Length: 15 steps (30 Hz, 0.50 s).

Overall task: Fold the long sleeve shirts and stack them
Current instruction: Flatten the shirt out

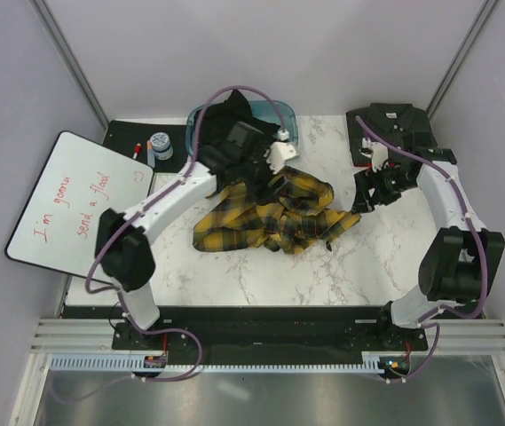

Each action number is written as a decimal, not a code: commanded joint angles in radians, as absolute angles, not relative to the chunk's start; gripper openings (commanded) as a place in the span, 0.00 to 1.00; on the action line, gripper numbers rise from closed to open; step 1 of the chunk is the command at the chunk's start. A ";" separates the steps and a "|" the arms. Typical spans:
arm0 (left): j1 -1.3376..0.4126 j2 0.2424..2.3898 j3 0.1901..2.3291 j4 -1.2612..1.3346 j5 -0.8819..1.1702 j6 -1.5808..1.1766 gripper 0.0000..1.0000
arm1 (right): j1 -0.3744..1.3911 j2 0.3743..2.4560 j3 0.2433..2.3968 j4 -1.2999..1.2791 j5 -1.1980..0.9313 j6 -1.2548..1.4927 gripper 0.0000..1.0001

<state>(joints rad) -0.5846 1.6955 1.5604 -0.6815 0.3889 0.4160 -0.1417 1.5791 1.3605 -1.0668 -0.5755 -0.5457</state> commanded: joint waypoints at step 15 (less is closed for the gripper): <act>-0.720 1.913 1.809 -0.652 -0.063 0.584 0.19 | -0.009 1.709 1.229 -0.877 -0.433 -0.431 0.26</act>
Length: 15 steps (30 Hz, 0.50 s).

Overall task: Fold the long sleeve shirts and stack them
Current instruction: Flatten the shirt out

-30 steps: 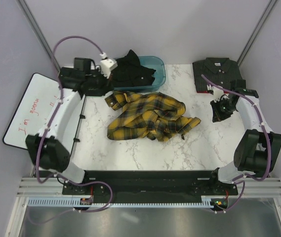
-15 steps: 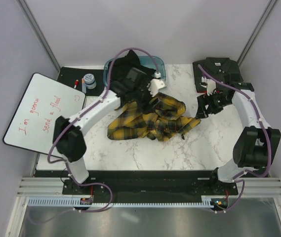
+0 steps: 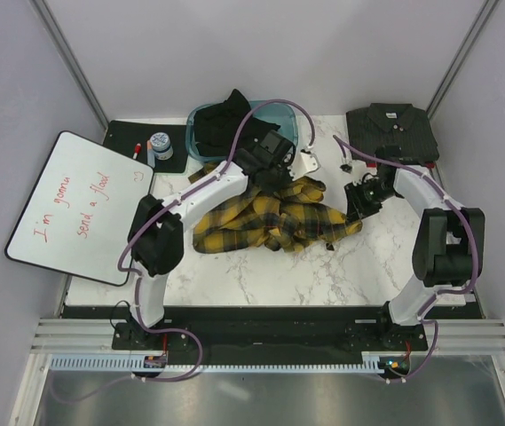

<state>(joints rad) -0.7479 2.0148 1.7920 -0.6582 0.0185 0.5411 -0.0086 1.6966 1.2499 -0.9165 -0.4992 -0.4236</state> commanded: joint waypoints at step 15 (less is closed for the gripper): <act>-0.286 1.278 1.252 -0.758 0.074 0.502 0.02 | -0.089 1.658 1.229 -0.842 -0.262 -0.498 0.00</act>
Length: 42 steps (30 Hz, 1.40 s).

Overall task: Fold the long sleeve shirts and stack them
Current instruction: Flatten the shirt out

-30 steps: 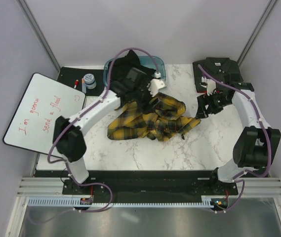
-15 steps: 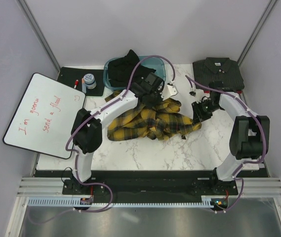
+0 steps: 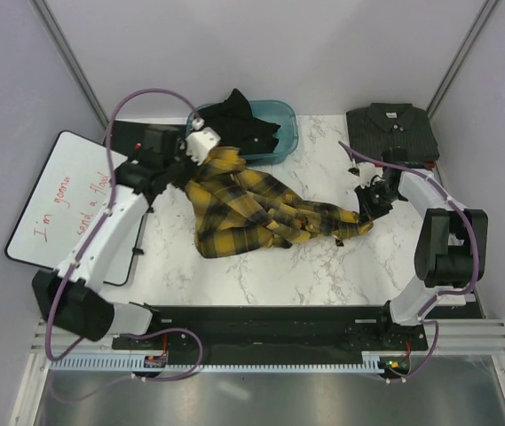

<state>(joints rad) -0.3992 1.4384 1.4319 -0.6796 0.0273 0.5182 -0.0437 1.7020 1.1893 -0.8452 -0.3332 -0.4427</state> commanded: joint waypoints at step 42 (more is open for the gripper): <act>-0.442 0.837 0.790 -0.930 0.363 0.633 0.66 | 0.353 1.990 1.577 -1.002 -0.402 -0.574 0.39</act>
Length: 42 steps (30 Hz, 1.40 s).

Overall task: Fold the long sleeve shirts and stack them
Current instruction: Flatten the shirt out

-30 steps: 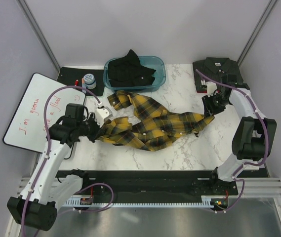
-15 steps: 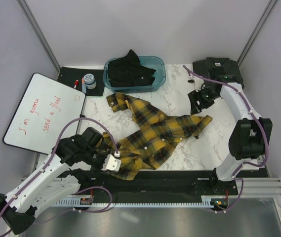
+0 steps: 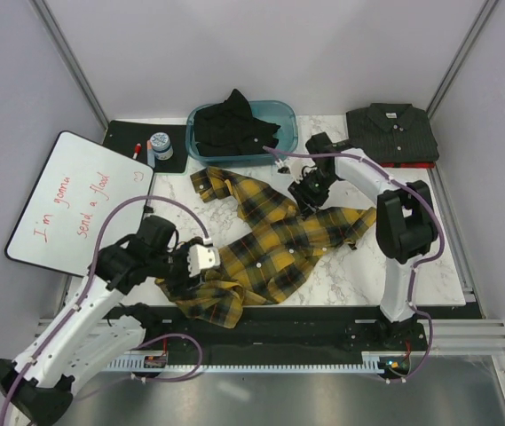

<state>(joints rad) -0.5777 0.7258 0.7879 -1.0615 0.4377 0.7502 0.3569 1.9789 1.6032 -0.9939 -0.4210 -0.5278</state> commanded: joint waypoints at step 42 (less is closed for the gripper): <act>-0.080 1.173 1.300 -1.387 0.721 1.211 0.11 | -0.066 1.467 1.433 -1.379 -0.602 -1.024 0.04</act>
<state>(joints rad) -0.0750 1.4818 1.6428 -1.1450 0.7067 0.8085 -0.0689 1.6886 1.6844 -1.1732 -0.6086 -0.6926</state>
